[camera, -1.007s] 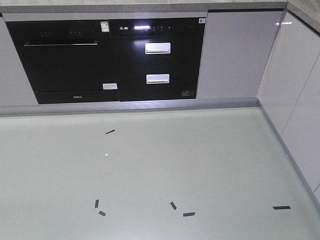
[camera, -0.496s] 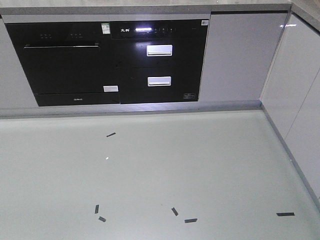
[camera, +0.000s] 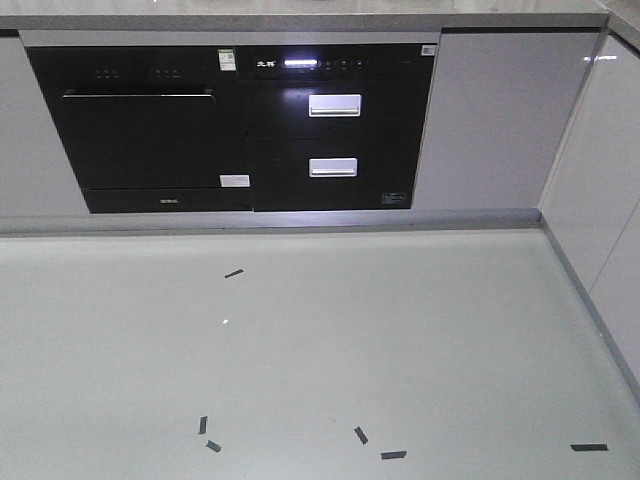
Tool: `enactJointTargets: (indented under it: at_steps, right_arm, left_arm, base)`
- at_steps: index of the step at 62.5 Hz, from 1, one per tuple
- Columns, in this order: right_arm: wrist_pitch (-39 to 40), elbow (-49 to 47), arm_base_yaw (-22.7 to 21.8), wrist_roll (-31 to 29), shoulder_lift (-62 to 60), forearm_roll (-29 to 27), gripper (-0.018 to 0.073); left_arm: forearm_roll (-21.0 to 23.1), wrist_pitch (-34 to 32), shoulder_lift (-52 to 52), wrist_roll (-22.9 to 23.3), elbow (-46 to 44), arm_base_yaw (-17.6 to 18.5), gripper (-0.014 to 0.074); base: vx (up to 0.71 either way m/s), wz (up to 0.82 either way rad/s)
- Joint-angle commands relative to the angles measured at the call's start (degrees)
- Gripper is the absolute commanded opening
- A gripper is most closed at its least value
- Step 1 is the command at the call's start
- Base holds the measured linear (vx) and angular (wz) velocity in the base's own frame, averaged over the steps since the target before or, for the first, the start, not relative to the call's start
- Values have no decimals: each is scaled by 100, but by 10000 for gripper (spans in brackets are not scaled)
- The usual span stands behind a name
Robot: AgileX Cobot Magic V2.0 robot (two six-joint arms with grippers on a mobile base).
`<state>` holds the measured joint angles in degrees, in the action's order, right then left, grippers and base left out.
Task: Distribute corn equally
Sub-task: 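Drive the base forward toward the counter with the corn pot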
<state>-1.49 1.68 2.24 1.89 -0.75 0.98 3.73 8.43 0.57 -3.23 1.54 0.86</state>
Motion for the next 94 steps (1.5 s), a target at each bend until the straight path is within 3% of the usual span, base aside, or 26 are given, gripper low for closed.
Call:
enactJointTargets:
  at_steps: [1,94]
  right_arm:
    - [410,46,-37,-47,-24,62,-4]
    - [410,46,-37,-47,-24,62,-4]
  left_arm:
    - [14,-449,97,62,19,-1,-7]
    - [14,-449,97,62,19,-1,-7]
  base:
    - [6,12]
    - [11,1]
